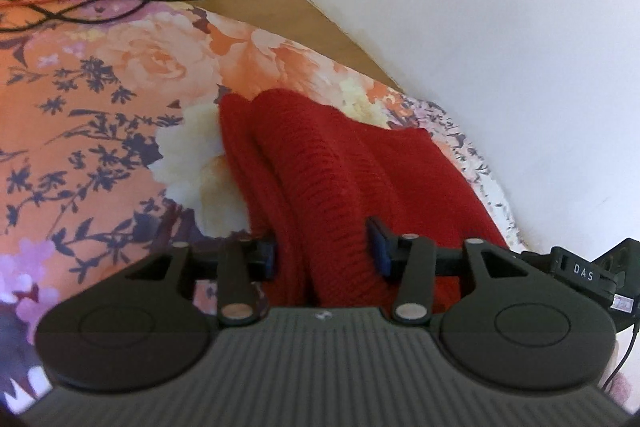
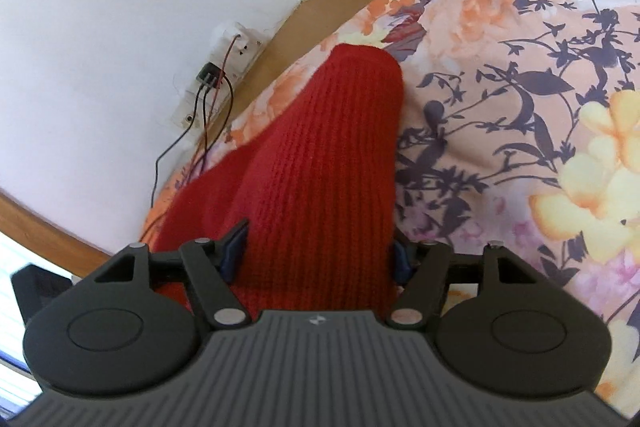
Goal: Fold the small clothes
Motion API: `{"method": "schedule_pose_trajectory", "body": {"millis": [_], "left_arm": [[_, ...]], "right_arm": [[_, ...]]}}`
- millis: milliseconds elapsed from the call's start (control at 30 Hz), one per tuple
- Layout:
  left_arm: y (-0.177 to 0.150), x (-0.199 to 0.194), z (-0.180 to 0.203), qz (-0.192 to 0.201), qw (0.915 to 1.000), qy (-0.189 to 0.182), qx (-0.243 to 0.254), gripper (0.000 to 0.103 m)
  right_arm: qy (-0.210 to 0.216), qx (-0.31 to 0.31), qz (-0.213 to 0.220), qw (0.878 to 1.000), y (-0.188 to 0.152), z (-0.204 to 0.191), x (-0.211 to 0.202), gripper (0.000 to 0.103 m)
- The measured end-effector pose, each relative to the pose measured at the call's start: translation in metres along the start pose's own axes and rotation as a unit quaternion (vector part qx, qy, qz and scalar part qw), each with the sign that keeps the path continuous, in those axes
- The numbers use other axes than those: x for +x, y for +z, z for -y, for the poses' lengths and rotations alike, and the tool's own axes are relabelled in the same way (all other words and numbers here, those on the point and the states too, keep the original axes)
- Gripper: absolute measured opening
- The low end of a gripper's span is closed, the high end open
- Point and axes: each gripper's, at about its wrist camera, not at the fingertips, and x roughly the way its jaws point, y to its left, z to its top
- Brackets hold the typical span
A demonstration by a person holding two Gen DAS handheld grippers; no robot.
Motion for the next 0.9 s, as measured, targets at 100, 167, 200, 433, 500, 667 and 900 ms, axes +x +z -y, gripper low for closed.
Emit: {"method": "schedule_pose_trajectory", "body": {"millis": [100,167,200,433,500,667,900], "left_arm": [[-0.004,-0.002,0.005,0.004,0.9995,0.025,0.019,0.059],[-0.007,-0.009,0.012,0.009,0.9989,0.039,0.025,0.06],[-0.006,-0.012,0.015,0.012,0.9983,0.05,0.027,0.061],[-0.011,-0.041,0.043,0.032,0.9917,0.114,0.052,0.07],[-0.016,-0.051,0.05,0.041,0.9896,0.126,0.056,0.076],[-0.034,-0.068,0.07,0.05,0.9843,0.152,0.073,0.077],[-0.06,-0.079,0.089,0.051,0.977,0.19,0.083,0.09]], "right_arm": [[-0.009,-0.028,0.008,1.0,-0.003,-0.004,0.0,0.079],[-0.019,-0.043,0.012,0.999,-0.004,-0.01,-0.001,0.081],[-0.024,-0.05,0.016,0.998,-0.003,-0.013,-0.002,0.083],[-0.045,-0.101,0.037,0.993,-0.008,-0.033,-0.034,0.091],[-0.044,-0.104,0.038,0.993,-0.012,-0.035,-0.043,0.094],[-0.056,-0.124,0.041,0.99,-0.025,-0.042,-0.062,0.098],[-0.077,-0.154,0.023,0.985,-0.047,-0.044,-0.077,0.103]]}}
